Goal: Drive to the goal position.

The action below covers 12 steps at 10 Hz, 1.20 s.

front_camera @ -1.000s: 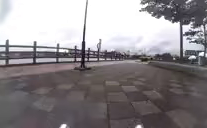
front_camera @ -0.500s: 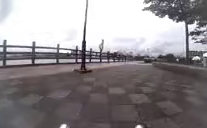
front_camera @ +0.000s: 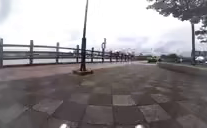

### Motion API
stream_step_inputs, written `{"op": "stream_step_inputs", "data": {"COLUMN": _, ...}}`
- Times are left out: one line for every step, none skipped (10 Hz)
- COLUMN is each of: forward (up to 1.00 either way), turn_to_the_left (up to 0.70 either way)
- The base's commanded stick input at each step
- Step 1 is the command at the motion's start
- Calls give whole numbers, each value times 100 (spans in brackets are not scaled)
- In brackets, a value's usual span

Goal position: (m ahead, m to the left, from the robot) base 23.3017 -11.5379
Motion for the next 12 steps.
{"op": "stream_step_inputs", "data": {"forward": 85, "turn_to_the_left": -33}}
{"op": "stream_step_inputs", "data": {"forward": 85, "turn_to_the_left": -33}}
{"op": "stream_step_inputs", "data": {"forward": 85, "turn_to_the_left": -33}}
{"op": "stream_step_inputs", "data": {"forward": 85, "turn_to_the_left": -33}}
{"op": "stream_step_inputs", "data": {"forward": 85, "turn_to_the_left": -33}}
{"op": "stream_step_inputs", "data": {"forward": 85, "turn_to_the_left": -33}}
{"op": "stream_step_inputs", "data": {"forward": 85, "turn_to_the_left": -33}}
{"op": "stream_step_inputs", "data": {"forward": 85, "turn_to_the_left": -33}}
{"op": "stream_step_inputs", "data": {"forward": 85, "turn_to_the_left": -31}}
{"op": "stream_step_inputs", "data": {"forward": 85, "turn_to_the_left": -14}}
{"op": "stream_step_inputs", "data": {"forward": 85, "turn_to_the_left": 1}}
{"op": "stream_step_inputs", "data": {"forward": 85, "turn_to_the_left": 1}}
